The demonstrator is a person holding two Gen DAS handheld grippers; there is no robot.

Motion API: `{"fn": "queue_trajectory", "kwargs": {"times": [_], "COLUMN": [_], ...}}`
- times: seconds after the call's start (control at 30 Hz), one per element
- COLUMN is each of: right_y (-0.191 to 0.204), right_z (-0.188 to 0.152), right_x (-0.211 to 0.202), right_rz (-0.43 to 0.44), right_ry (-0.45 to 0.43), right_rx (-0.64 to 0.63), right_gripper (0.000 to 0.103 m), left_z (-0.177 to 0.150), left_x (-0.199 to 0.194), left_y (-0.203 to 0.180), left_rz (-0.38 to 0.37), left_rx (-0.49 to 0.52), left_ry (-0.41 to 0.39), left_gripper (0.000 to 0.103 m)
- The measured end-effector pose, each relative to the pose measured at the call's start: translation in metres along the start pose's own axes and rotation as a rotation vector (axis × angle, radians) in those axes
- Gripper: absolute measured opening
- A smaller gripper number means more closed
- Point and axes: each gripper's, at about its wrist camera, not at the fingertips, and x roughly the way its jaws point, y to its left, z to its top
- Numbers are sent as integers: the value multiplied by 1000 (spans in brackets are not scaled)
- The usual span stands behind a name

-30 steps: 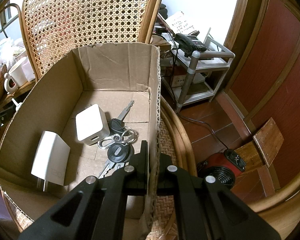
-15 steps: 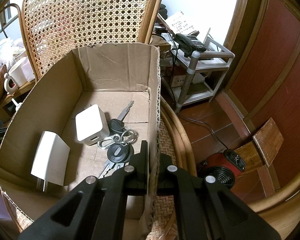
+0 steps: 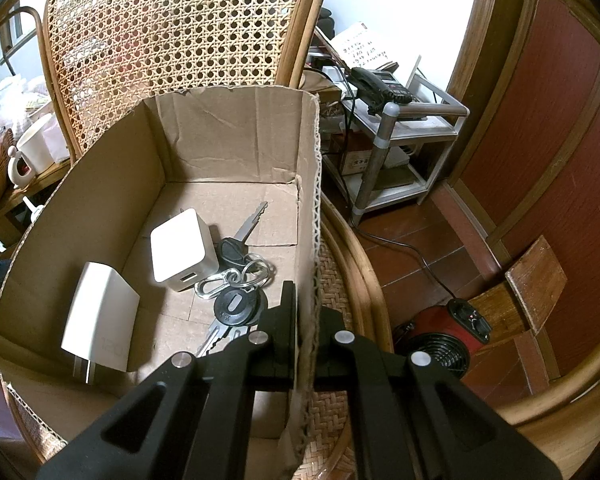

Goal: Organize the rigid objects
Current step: 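Move the open left tool back over the white TV remote, then grasp the white TV remote with the left tool and lift it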

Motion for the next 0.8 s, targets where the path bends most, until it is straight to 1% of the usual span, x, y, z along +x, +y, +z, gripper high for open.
{"fn": "queue_trajectory", "kwargs": {"times": [0.03, 0.1, 0.17, 0.23, 0.3, 0.37, 0.5, 0.6, 0.73, 0.8], "right_y": [0, 0, 0, 0, 0, 0, 0, 0, 0, 0], "right_z": [0, 0, 0, 0, 0, 0, 0, 0, 0, 0], "right_x": [0, 0, 0, 0, 0, 0, 0, 0, 0, 0], "right_rz": [0, 0, 1, 0, 0, 0, 0, 0, 0, 0], "right_ry": [0, 0, 0, 0, 1, 0, 0, 0, 1, 1], "right_rx": [0, -1, 0, -1, -1, 0, 0, 0, -1, -1], "right_gripper": [6, 6, 6, 6, 6, 6, 6, 6, 6, 6], "left_z": [0, -3, -7, -10, -15, -20, -24, -26, -28, -29], "left_x": [0, 0, -2, -4, -6, -4, -9, -11, -20, -24], "left_y": [2, 9, 15, 17, 17, 14, 6, 4, 1, 1], "left_rz": [1, -12, -46, -67, -109, -152, -128, -121, -129, -137], "left_rx": [-15, -75, -121, -140, -151, -151, -98, -99, -52, -43], "left_ry": [17, 60, 79, 89, 107, 141, 127, 116, 92, 84], "left_gripper": [99, 99, 99, 99, 99, 97, 93, 91, 75, 74]}}
